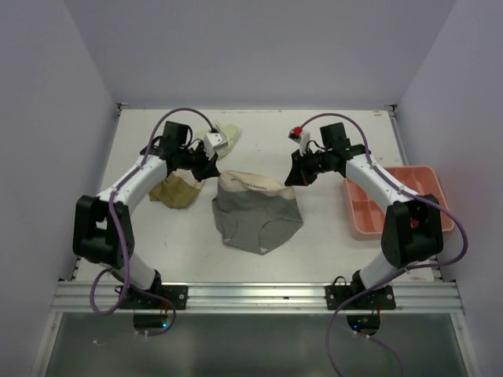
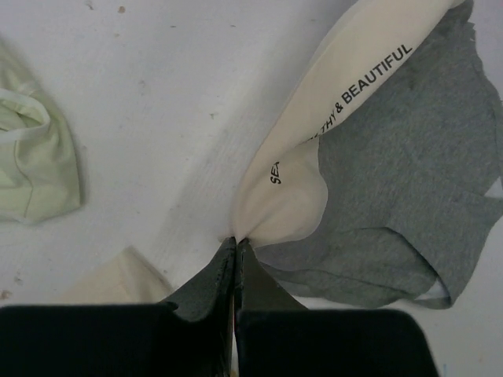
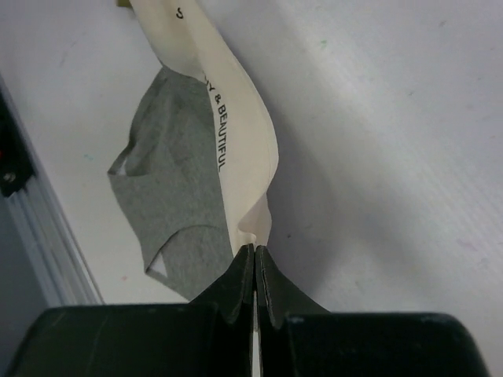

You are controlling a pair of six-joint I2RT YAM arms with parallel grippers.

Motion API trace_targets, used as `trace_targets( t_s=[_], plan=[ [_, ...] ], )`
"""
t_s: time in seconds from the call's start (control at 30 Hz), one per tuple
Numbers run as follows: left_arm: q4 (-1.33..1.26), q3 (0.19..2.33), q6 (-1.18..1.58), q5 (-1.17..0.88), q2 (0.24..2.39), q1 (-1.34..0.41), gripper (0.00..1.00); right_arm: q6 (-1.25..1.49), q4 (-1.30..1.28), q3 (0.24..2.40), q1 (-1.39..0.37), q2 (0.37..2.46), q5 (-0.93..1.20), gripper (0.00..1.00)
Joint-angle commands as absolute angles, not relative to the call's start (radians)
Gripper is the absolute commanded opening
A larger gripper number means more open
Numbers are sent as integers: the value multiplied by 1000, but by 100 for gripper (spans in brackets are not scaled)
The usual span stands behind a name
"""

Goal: Roll the underwear
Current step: Flatten the underwear

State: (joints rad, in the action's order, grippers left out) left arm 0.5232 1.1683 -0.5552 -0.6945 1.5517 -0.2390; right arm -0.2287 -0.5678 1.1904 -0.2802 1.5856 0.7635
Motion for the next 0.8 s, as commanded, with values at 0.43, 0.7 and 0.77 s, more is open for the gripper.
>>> trace_targets(
  t_s=[0.43, 0.7, 0.77],
  plan=[
    [208, 1132, -416, -443, 1525, -242, 77, -123, -417, 1364, -264, 1700, 137, 49],
    [310, 1088, -391, -555, 1601, -242, 53, -107, -577, 1359, -282, 1738, 436, 16],
    [310, 1089, -374, -580, 1626, -244, 50, -110, -560, 1333, -287, 1758, 446, 13]
  ],
)
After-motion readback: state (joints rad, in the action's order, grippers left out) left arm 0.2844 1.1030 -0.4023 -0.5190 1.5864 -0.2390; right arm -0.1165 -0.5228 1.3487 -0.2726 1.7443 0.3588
